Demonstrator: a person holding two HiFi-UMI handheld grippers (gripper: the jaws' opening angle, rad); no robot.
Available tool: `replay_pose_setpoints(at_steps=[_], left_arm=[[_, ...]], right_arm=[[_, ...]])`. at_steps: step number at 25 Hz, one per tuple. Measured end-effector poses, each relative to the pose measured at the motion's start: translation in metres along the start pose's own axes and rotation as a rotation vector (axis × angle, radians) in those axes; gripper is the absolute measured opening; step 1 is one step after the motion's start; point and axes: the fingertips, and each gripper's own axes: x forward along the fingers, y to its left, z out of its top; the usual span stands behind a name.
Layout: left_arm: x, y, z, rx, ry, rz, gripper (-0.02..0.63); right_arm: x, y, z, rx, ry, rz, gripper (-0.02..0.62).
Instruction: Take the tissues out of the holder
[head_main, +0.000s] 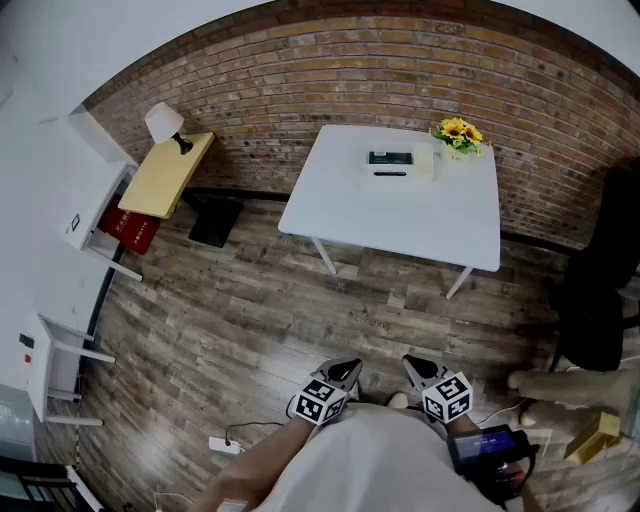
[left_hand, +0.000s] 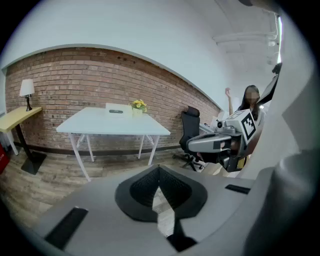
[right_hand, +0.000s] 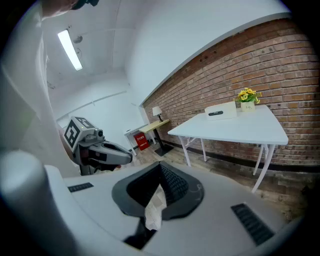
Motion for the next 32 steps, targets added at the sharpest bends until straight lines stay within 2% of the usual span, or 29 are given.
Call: replay_pose_setpoints(at_steps=[6,32], left_arm=[[-0.010,0.016,0.001,0.010,-0.008,-0.009,0.008],[-0.012,0.087,0.005,0.041,0.005,-0.092,0.008]], right_arm=[[0.007,0.004,0.023,0.061,-0.102,-0.026,0.006],[0.054,0.009,0.029,0.098,-0.062,-0.185,0.006]])
